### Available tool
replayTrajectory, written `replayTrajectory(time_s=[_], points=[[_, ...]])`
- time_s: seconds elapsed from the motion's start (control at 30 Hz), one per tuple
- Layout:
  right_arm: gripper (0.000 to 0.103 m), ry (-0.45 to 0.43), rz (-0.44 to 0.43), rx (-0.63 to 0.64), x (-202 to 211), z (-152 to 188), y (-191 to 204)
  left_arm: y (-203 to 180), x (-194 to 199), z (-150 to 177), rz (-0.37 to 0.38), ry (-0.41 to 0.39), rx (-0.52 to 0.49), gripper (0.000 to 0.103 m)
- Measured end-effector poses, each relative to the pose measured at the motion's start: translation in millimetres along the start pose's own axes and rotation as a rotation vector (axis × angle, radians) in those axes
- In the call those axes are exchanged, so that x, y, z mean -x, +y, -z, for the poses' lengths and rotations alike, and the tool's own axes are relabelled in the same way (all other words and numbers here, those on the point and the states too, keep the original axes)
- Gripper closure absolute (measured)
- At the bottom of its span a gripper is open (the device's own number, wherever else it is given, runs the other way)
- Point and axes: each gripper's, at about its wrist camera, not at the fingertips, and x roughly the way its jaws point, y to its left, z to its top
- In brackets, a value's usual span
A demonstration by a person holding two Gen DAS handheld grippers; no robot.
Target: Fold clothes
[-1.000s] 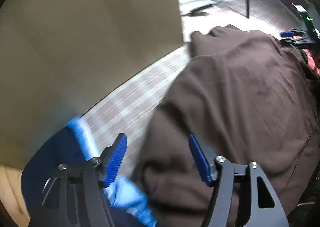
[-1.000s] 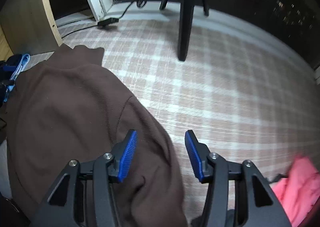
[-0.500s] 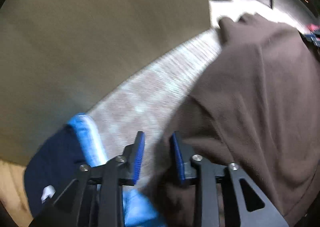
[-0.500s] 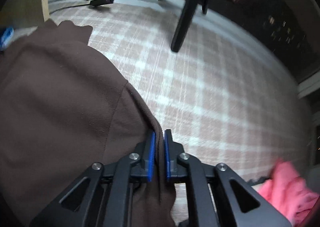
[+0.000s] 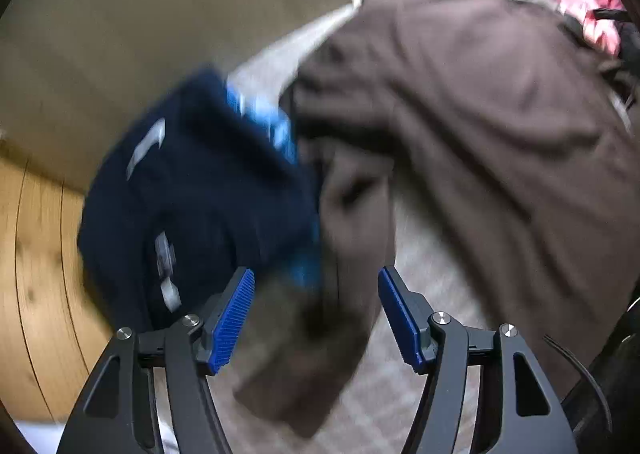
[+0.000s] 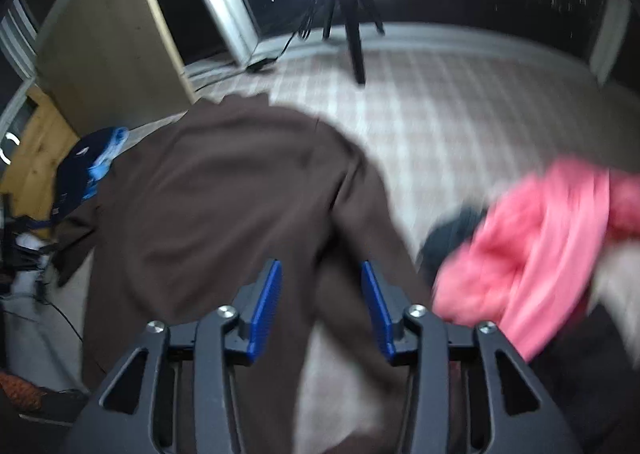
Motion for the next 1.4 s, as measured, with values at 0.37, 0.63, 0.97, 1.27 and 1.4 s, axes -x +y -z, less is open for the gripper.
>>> replayTrajectory(time_s=[0.37, 0.63, 0.97, 1.27, 1.4], points=[[0.059, 0.132, 0.017, -0.056, -41.5, 77.7, 11.2, 0.9, -26.3, 19.8, 0.016, -0.012, 0.097, 0.094], [0.059, 0.142, 0.068, -0.052, -47.1, 90.1, 8.1, 48.7, -12.6, 43.3, -0.242, 0.039, 0.13, 0.056], [0.059, 0.054, -0.023, -0.117, -50.7, 69.2, 1.6, 61.0, 42.9, 70.2, -0.373, -0.024, 0.215, 0.052], [0.066, 0.08, -0.036, -0.094, -82.6, 55.8, 8.7, 42.0, 57.0, 84.2, -0.153, -0.122, 0.363, 0.052], [0.098, 0.119, -0.046, -0.043, -78.6, 57.4, 15.1, 0.0, 47.3, 54.2, 0.128, -0.208, 0.318, 0.05]])
